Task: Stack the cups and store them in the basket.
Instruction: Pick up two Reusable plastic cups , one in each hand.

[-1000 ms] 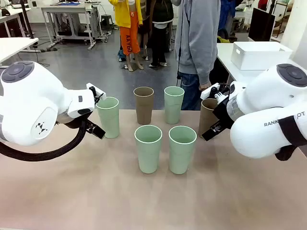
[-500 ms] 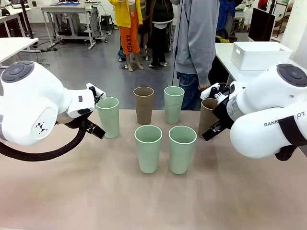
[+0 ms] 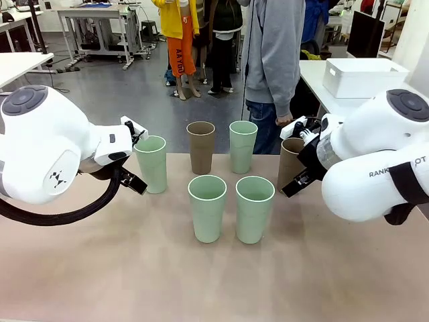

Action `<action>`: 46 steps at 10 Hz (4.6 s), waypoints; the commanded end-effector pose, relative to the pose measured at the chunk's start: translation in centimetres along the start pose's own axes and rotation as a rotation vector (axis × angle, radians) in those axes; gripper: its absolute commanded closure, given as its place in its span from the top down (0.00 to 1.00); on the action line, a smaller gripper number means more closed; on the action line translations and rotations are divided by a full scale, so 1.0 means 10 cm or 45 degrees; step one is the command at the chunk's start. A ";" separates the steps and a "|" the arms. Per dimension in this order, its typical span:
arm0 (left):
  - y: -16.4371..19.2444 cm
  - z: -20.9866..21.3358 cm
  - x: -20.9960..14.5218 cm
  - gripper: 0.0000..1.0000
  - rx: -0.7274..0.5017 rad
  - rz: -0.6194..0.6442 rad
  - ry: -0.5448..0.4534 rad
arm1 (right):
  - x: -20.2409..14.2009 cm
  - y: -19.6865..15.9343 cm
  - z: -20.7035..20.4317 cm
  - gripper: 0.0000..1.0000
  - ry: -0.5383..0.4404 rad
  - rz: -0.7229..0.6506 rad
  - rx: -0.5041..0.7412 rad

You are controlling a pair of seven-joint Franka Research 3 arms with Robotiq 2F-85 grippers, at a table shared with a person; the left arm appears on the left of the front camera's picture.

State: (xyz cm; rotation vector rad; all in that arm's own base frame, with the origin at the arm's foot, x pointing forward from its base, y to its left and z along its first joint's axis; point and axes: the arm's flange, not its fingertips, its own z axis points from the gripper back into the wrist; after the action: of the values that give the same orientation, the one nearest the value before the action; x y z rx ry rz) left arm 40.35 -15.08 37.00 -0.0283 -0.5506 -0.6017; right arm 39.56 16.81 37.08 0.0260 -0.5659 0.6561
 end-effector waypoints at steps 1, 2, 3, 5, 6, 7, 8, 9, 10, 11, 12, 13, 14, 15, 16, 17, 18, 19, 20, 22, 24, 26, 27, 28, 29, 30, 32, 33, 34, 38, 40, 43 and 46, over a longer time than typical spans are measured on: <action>0.00 0.00 0.00 1.00 0.000 0.000 0.000 | 0.00 0.00 0.00 1.00 0.000 0.000 0.000; 0.09 0.22 0.16 1.00 -0.058 -0.025 -0.042 | 0.17 -0.15 0.18 1.00 -0.031 -0.001 -0.039; 0.20 0.44 0.31 1.00 -0.048 -0.024 -0.040 | 0.29 -0.31 0.39 1.00 -0.049 -0.015 -0.027; 0.38 0.98 0.54 1.00 -0.133 -0.065 -0.031 | 0.35 -0.58 0.92 1.00 -0.127 -0.024 0.010; 0.49 1.25 0.57 1.00 -0.203 -0.120 -0.039 | 0.31 -0.72 1.13 1.00 -0.157 -0.003 0.053; 0.66 1.50 0.57 1.00 -0.275 -0.189 -0.054 | 0.24 -0.97 1.30 1.00 -0.181 0.058 0.117; 0.89 1.69 0.51 1.00 -0.343 -0.294 -0.076 | 0.10 -1.32 1.44 1.00 -0.240 0.113 0.189; 1.13 1.77 0.40 1.00 -0.435 -0.365 -0.114 | -0.07 -1.62 1.52 1.00 -0.291 0.164 0.258; 1.38 1.80 0.25 1.00 -0.510 -0.427 -0.156 | -0.27 -1.88 1.58 1.00 -0.336 0.177 0.309; 1.62 1.81 0.06 1.00 -0.564 -0.456 -0.211 | -0.49 -2.08 1.62 1.00 -0.387 0.145 0.293; 1.83 1.82 -0.17 1.00 -0.607 -0.476 -0.282 | -0.72 -2.23 1.63 1.00 -0.428 0.169 0.318; 1.96 1.82 -0.35 1.00 -0.647 -0.505 -0.343 | -0.89 -2.34 1.61 1.00 -0.461 0.180 0.354; 2.05 1.78 -0.47 1.00 -0.674 -0.521 -0.379 | -1.00 -2.40 1.56 1.00 -0.469 0.163 0.374; 2.10 1.74 -0.55 1.00 -0.689 -0.507 -0.411 | -1.08 -2.40 1.51 1.00 -0.476 0.167 0.371; 2.11 1.70 -0.62 1.00 -0.695 -0.497 -0.441 | -1.15 -2.40 1.48 1.00 -0.509 0.177 0.370; 2.10 1.69 -0.66 1.00 -0.699 -0.507 -0.497 | -1.21 -2.39 1.44 1.00 -0.545 0.179 0.379; 2.09 1.68 -0.68 1.00 -0.696 -0.512 -0.520 | -1.24 -2.39 1.40 1.00 -0.555 0.174 0.394; 2.10 1.64 -0.70 1.00 -0.698 -0.505 -0.525 | -1.27 -2.40 1.37 1.00 -0.549 0.171 0.406; 2.09 1.63 -0.71 1.00 -0.703 -0.495 -0.541 | -1.30 -2.41 1.36 1.00 -0.566 0.168 0.412; 2.06 1.62 -0.72 1.00 -0.698 -0.488 -0.559 | -1.31 -2.41 1.35 1.00 -0.582 0.176 0.427; 2.08 1.64 -0.74 1.00 -0.705 -0.481 -0.578 | -1.31 -2.40 1.35 1.00 -0.596 0.168 0.439; 2.07 1.65 -0.75 1.00 -0.625 -0.456 -0.589 | -1.31 -2.41 1.35 1.00 -0.595 0.141 0.448; 2.10 1.67 -0.72 1.00 -0.692 -0.463 -0.530 | -1.31 -2.36 1.36 1.00 -0.567 0.142 0.445; 2.10 1.67 -0.72 1.00 -0.692 -0.463 -0.530 | -1.31 -2.36 1.36 1.00 -0.567 0.142 0.445; 2.10 1.67 -0.72 1.00 -0.692 -0.463 -0.530 | -1.31 -2.36 1.36 1.00 -0.567 0.142 0.445; 2.10 1.67 -0.72 1.00 -0.692 -0.463 -0.530 | -1.31 -2.36 1.36 1.00 -0.567 0.142 0.445; 2.10 1.67 -0.72 1.00 -0.692 -0.463 -0.530 | -1.31 -2.36 1.36 1.00 -0.567 0.142 0.445; 2.10 1.67 -0.72 1.00 -0.692 -0.463 -0.530 | -1.31 -2.36 1.36 1.00 -0.567 0.142 0.445; 2.10 1.67 -0.72 1.00 -0.692 -0.463 -0.530 | -1.31 -2.36 1.36 1.00 -0.567 0.142 0.445; 2.10 1.67 -0.72 1.00 -0.692 -0.463 -0.530 | -1.31 -2.36 1.36 1.00 -0.567 0.142 0.445; 2.10 1.67 -0.72 1.00 -0.692 -0.463 -0.530 | -1.31 -2.36 1.36 1.00 -0.567 0.142 0.445; 2.10 1.67 -0.72 1.00 -0.692 -0.463 -0.530 | -1.31 -2.36 1.36 1.00 -0.567 0.142 0.445; 2.10 1.67 -0.72 1.00 -0.692 -0.463 -0.530 | -1.31 -2.36 1.36 1.00 -0.567 0.142 0.445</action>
State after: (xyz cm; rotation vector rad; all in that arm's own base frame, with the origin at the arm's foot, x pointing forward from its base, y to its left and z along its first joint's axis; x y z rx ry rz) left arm 38.72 9.15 50.26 -0.5795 -0.7769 -1.0945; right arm 37.81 -12.10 45.76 0.4737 -0.8418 0.8430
